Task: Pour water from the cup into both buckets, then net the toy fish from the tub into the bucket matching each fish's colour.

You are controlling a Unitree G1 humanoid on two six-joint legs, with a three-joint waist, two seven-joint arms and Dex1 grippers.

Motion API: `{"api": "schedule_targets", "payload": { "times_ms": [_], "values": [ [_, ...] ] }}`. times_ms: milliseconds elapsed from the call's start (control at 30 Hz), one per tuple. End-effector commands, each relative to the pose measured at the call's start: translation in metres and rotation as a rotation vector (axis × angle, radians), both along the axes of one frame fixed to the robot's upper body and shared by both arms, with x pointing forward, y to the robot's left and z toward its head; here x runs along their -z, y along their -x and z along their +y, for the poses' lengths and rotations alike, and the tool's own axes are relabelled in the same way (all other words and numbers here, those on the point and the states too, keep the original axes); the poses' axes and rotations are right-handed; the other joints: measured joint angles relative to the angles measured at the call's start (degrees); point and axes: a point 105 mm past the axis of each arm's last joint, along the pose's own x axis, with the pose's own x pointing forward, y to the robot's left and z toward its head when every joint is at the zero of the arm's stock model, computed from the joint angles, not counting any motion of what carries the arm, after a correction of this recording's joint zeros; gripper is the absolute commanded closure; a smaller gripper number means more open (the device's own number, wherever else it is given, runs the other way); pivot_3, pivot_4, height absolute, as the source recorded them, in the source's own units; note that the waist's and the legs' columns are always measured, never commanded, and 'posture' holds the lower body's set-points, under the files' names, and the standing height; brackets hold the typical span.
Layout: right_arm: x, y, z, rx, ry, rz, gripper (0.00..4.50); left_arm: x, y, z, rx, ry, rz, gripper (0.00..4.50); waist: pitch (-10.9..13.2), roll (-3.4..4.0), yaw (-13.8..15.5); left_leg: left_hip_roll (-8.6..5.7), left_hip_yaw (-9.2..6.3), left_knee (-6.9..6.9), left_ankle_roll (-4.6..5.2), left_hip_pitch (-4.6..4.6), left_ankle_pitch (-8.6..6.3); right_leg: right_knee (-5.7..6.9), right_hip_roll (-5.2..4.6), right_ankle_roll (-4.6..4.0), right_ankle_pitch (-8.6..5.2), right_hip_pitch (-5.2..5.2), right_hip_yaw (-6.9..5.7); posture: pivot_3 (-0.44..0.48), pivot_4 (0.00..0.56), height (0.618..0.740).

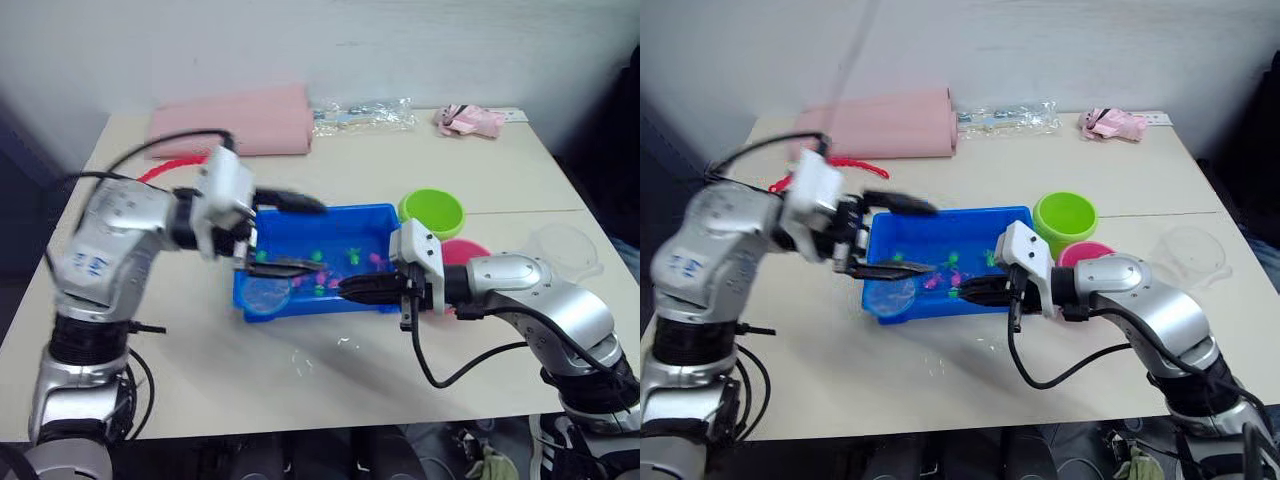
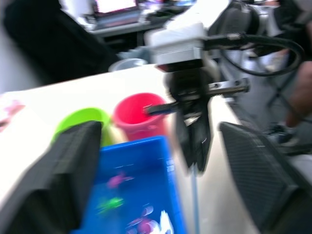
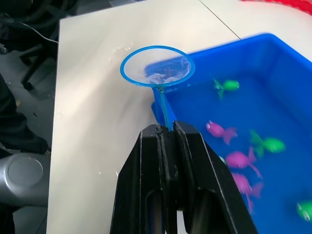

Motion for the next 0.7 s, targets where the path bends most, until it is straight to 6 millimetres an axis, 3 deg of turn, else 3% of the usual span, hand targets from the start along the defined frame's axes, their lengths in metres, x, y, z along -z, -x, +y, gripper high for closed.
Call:
{"api": "schedule_targets", "payload": {
  "times_ms": [33, 167, 233, 500, 700],
  "values": [
    [-0.015, 0.006, -0.018, 0.052, -0.021, -0.001, 4.5, 0.001, -0.005, 0.034, -0.101, 0.057, 0.012, 0.03, 0.0, 0.0, -0.1, 0.01, 0.01, -0.01, 0.0, 0.01, 0.0, 0.01, 0.0, 0.0, 0.0, 0.0, 0.0, 0.0, 0.15, 0.74],
    [-0.015, 0.007, -0.042, 0.195, -0.065, 0.109, 4.5, 0.02, -0.008, 0.062, -0.202, 0.104, 0.037, 0.03, 0.0, -0.01, 0.1, 0.03, 0.0, -0.01, 0.0, 0.0, 0.0, 0.0, -0.01, 0.0, 0.0, 0.0, 0.0, 0.0, 0.15, 0.74],
    [-0.013, 0.007, -0.053, 0.271, -0.082, 0.151, 4.5, 0.036, -0.004, 0.066, -0.225, 0.099, 0.063, 0.03, 0.0, -0.01, 0.1, 0.03, 0.0, -0.01, 0.01, 0.0, -0.02, 0.0, -0.03, 0.0, 0.0, 0.01, 0.03, 0.0, 0.15, 0.74],
    [0.003, 0.0, -0.081, 0.519, -0.036, 0.257, 4.5, 0.077, 0.012, 0.045, -0.191, 0.104, 0.167, 0.03, 0.0, -0.01, 0.1, 0.0, -0.01, 0.0, 0.03, 0.01, -0.06, -0.14, -0.14, -0.01, 0.0, 0.02, 0.29, 0.0, 0.15, 0.74],
    [0.002, -0.008, -0.086, 0.587, 0.021, 0.315, 4.5, 0.079, 0.015, 0.032, -0.146, 0.111, 0.201, 0.03, 0.0, -0.01, -0.1, 0.02, 0.0, 0.0, 0.01, 0.03, -0.05, -0.1, -0.12, -0.02, -0.01, -0.02, 0.36, 0.0, 0.15, 0.74]
  ]
}}
